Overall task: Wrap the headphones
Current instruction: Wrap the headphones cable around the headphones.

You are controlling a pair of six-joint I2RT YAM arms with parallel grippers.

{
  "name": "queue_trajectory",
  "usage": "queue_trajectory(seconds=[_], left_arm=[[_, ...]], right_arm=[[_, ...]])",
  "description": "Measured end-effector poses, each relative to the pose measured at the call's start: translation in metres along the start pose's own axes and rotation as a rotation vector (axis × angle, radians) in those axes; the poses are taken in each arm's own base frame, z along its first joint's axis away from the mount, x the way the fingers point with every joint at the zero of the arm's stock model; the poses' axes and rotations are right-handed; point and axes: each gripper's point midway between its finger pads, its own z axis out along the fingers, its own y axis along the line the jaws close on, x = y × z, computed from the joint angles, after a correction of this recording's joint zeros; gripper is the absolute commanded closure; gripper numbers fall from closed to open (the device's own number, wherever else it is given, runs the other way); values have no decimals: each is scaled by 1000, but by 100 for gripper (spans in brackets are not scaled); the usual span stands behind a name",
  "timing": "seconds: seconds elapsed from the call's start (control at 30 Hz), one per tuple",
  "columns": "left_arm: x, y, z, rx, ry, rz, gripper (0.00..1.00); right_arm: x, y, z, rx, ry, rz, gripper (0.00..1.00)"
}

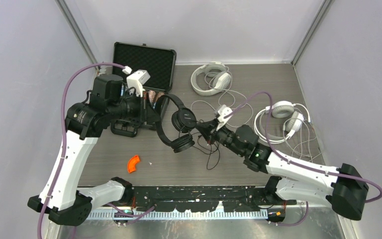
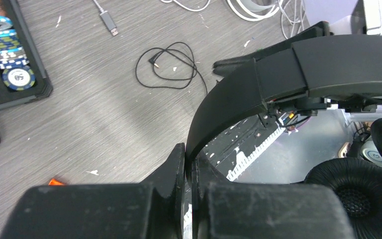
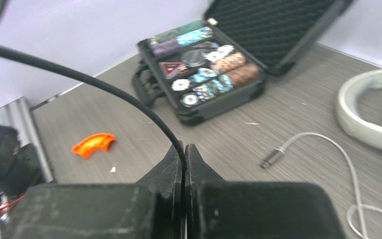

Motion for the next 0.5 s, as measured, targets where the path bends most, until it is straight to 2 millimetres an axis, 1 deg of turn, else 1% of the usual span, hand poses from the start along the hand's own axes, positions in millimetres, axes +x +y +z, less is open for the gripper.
queue_trajectory(seconds=[0.1, 0.2, 0.33, 0.5], left_arm=[[-2, 4, -4, -38, -11, -2, 100], [-7, 7, -7, -63, -33, -9, 100], [-10, 6, -10, -74, -57, -41, 100], [-16, 2, -18, -77, -96, -62, 100]], right_arm=[[3, -21, -19, 105, -34, 6, 100], [-2, -37, -33, 189, -79, 13, 100], [-1, -47, -39, 244, -94, 23, 100], [12, -56, -38, 291, -78, 38, 100]])
